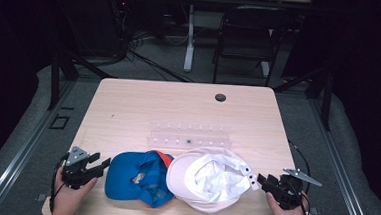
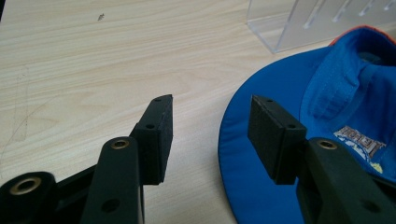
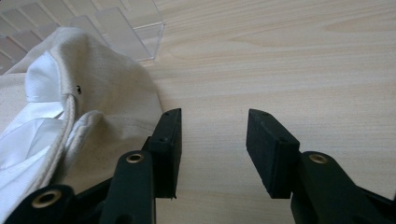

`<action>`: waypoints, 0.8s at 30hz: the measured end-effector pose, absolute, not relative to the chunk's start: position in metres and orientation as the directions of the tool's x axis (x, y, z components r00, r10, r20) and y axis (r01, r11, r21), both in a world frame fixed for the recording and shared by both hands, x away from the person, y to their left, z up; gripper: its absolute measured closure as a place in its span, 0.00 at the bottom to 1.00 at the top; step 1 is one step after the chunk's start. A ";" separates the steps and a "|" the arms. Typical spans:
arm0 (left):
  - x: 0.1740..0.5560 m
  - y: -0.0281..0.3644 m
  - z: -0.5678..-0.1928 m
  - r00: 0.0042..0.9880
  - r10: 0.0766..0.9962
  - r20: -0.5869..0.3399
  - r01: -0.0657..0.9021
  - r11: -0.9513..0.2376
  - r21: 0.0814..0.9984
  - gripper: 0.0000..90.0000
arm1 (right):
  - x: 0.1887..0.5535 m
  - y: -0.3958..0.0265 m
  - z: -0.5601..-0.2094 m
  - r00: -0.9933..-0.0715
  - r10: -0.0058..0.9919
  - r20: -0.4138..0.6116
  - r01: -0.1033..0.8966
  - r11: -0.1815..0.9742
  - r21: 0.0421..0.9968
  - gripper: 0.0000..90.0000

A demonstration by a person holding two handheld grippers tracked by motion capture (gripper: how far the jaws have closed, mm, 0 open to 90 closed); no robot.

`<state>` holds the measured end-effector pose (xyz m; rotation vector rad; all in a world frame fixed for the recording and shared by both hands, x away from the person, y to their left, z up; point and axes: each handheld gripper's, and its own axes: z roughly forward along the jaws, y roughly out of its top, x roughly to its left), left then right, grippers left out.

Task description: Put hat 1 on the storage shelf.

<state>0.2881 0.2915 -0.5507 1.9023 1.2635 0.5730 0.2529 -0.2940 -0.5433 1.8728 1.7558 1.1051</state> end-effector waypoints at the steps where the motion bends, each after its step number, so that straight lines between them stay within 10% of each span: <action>1: 0.288 0.291 -0.551 0.408 0.912 -0.045 0.567 -0.215 0.795 0.56 | 0.253 -0.294 -0.543 -0.069 0.951 0.301 0.682 -0.175 0.710 0.62; 24: 0.288 0.297 -0.542 0.409 0.910 -0.075 0.566 -0.188 0.803 0.57 | 0.277 -0.284 -0.483 -0.138 0.951 0.276 0.796 -0.059 0.602 0.67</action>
